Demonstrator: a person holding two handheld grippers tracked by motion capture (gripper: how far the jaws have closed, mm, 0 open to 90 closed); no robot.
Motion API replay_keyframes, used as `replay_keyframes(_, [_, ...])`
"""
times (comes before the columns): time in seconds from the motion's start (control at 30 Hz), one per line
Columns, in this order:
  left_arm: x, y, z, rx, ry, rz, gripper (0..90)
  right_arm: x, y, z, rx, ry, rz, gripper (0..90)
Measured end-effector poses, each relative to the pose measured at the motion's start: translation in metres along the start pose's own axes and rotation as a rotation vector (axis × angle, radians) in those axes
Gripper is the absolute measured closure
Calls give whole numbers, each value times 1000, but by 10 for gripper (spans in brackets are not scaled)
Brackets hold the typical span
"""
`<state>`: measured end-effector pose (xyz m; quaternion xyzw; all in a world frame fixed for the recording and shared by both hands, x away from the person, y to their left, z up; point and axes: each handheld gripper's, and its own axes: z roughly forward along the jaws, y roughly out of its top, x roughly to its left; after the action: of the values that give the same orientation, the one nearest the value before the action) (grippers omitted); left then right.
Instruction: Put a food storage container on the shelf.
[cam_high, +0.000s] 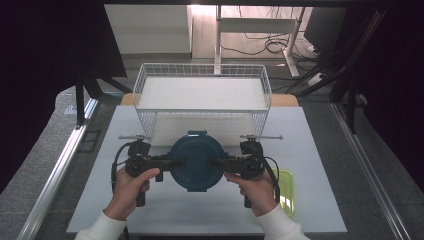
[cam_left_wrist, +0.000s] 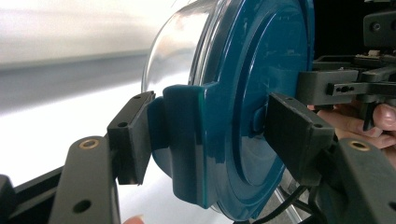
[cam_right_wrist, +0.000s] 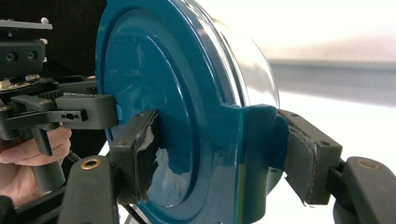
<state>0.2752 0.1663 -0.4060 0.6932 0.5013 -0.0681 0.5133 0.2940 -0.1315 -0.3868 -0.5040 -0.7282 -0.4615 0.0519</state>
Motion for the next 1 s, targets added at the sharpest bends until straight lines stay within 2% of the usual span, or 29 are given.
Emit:
replay_keyframes(0.27, [-8,21,-3,7,7,14,346,4,18,-8,-9,-1,-13,332])
replay_keyframes(0.6, [-15,44,-10,-15,17,27,346,9,43,-12,-24,19,-28,337])
replay_keyframes(1.0, [-21,59,-15,-18,21,40,346,13,57,-18,-38,25,-36,338])
